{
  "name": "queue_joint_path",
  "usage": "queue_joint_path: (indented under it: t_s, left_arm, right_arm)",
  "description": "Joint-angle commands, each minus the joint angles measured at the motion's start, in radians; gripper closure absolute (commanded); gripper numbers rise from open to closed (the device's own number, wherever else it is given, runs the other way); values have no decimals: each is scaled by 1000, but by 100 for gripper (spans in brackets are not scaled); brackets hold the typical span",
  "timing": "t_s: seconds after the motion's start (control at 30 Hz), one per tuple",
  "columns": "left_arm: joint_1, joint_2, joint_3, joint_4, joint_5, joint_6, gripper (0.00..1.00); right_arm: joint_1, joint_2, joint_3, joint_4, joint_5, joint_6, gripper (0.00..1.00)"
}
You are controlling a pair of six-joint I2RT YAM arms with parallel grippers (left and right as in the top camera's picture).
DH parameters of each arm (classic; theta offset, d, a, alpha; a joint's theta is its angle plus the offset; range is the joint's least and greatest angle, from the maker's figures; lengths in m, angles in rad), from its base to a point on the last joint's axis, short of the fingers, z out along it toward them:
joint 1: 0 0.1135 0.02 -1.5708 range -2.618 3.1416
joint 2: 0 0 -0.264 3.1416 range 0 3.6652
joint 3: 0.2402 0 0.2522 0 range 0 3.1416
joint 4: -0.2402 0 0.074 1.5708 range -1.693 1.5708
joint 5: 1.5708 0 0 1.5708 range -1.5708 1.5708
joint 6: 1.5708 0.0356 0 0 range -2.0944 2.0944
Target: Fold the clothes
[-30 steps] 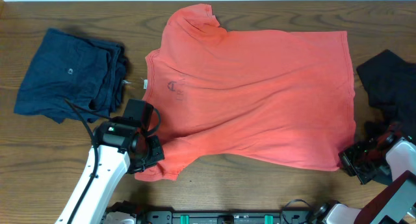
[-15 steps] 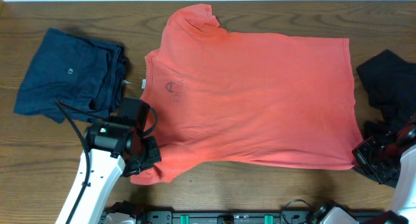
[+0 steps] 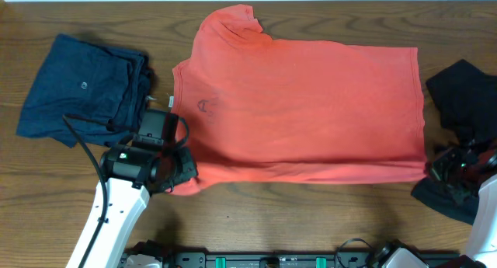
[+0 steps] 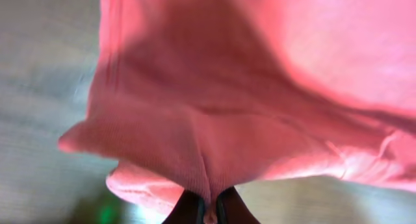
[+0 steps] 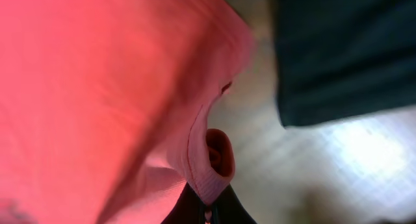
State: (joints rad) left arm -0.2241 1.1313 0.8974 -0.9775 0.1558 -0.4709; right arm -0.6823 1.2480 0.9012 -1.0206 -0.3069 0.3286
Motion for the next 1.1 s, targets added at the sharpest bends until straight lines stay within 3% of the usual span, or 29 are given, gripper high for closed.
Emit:
queue_joint_path:
  t_s: [0.0,0.5,0.97,1.0,1.03,1.07]
  left_arm:
    - [5,26,18,60,8,24,94]
    - [5,179,18,454,-38,240,94]
    - [5,365,18,672,-151,307,94]
    - [5,376,18,681,-156,307,93]
    - [5,383,18,686,-162,306,86]
    - [5,389,18,692,-172,307,65]
  right_arm:
    - [-3,21,18,45,-84,4,99]
    - [24,211,17,232,-113,86,99]
    - [85,298,17,401,-109,106,99]
    - [88,302,17,423,-113,105,87]
    - [91,304,17,442,-112,104,67]
    - [93,305,17,458,-112,93,45]
